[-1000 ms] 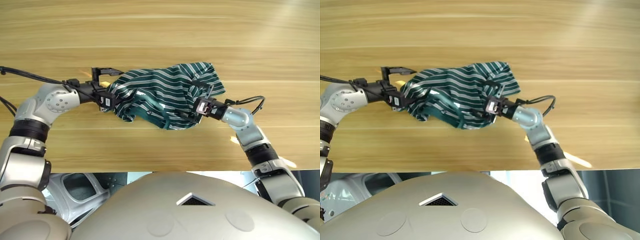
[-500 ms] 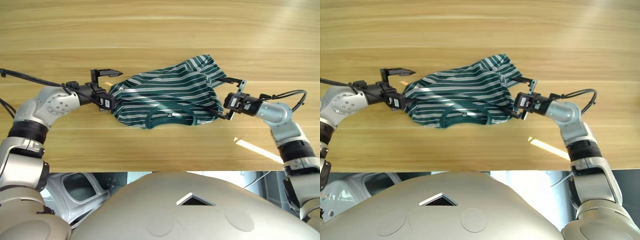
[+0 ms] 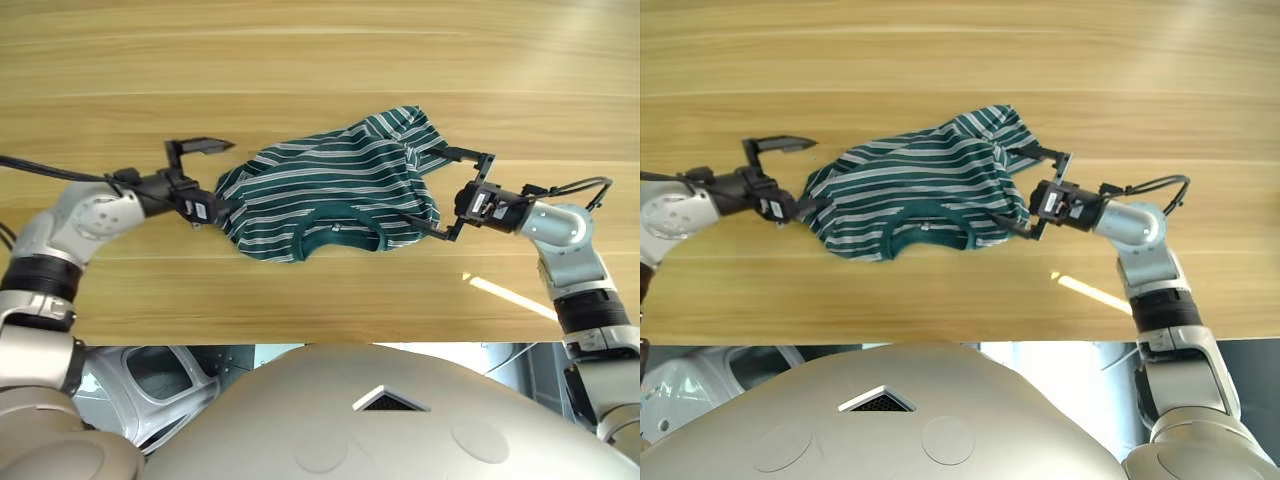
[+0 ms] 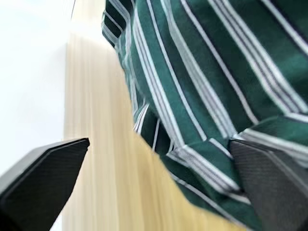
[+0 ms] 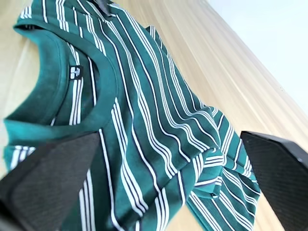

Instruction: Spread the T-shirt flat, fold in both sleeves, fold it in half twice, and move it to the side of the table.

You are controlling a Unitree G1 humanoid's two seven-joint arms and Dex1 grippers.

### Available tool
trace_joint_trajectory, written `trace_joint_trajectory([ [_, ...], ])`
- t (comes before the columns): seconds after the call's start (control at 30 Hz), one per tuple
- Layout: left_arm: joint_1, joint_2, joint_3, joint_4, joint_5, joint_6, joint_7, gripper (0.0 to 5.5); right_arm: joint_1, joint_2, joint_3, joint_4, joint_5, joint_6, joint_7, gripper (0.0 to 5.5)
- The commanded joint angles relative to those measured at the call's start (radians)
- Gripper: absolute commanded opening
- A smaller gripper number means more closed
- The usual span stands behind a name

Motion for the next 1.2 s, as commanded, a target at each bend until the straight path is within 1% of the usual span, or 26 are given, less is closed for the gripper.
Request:
trace_joint_trajectory([
  [0.03, -0.048, 0.067, 0.088, -0.02, -0.003, -0.001, 0.026, 5.38, 0.021, 0.001, -0.01, -0.023, 0.015, 0.012, 0.023, 5.4],
  [0.1, -0.047, 0.09, 0.116, -0.04, -0.007, 0.0, 0.023, 5.38, 0.034, -0.004, -0.01, -0.031, 0.013, 0.011, 0.034, 5.4],
  [0.13, -0.038, 0.098, 0.129, -0.066, -0.031, -0.001, 0.01, 5.38, 0.042, -0.008, -0.011, -0.037, 0.013, 0.01, 0.041, 5.4],
  [0.17, -0.003, 0.101, 0.122, -0.128, -0.099, -0.003, -0.027, 5.38, 0.054, -0.016, -0.01, -0.047, 0.01, 0.009, 0.049, 5.4],
  [0.23, 0.086, 0.097, 0.068, -0.268, -0.212, 0.001, -0.102, 5.38, 0.077, -0.034, -0.004, -0.068, 0.003, 0.007, 0.073, 5.4],
  [0.3, 0.168, 0.061, -0.015, -0.385, -0.276, 0.029, -0.172, 5.38, 0.104, -0.058, 0.007, -0.093, -0.006, 0.002, 0.104, 5.4],
  [0.37, 0.214, 0.023, -0.085, -0.441, -0.31, 0.055, -0.232, 5.38, 0.13, -0.082, 0.015, -0.112, -0.012, -0.007, 0.132, 5.4],
  [0.43, 0.241, 0.011, -0.124, -0.486, -0.359, 0.085, -0.29, 5.38, 0.145, -0.098, 0.018, -0.121, -0.02, -0.01, 0.149, 5.4],
  [0.47, 0.244, 0.002, -0.133, -0.491, -0.367, 0.1, -0.309, 5.38, 0.148, -0.104, 0.021, -0.122, -0.026, -0.009, 0.155, 5.4],
  [0.57, 0.221, -0.038, -0.143, -0.424, -0.301, 0.125, -0.337, 5.38, 0.149, -0.108, 0.029, -0.115, -0.049, 0.022, 0.159, 5.4],
  [0.67, 0.203, -0.057, -0.132, -0.376, -0.239, 0.14, -0.338, 5.38, 0.135, -0.102, 0.042, -0.087, -0.115, 0.044, 0.126, 5.4],
  [0.8, 0.186, -0.059, -0.128, -0.32, -0.159, 0.146, -0.337, 5.38, 0.096, -0.082, 0.064, -0.024, -0.232, 0.065, 0.048, 5.4],
  [0.93, 0.187, -0.047, -0.138, -0.291, -0.113, 0.152, -0.351, 5.38, 0.057, -0.058, 0.091, -0.003, -0.28, 0.071, -0.012, 5.4],
  [1.1, 0.202, -0.038, -0.14, -0.316, -0.121, 0.161, -0.371, 5.4, 0.041, -0.039, 0.136, 0.012, -0.307, 0.057, -0.037, 4.49],
  [1.13, 0.204, -0.037, -0.139, -0.321, -0.123, 0.163, -0.373, 5.4, 0.045, -0.041, 0.143, 0.009, -0.307, 0.054, -0.034, 4.19],
  [1.2, 0.207, -0.035, -0.138, -0.329, -0.124, 0.169, -0.375, 5.4, 0.051, -0.046, 0.154, 0.002, -0.302, 0.048, -0.027, 3.8],
])
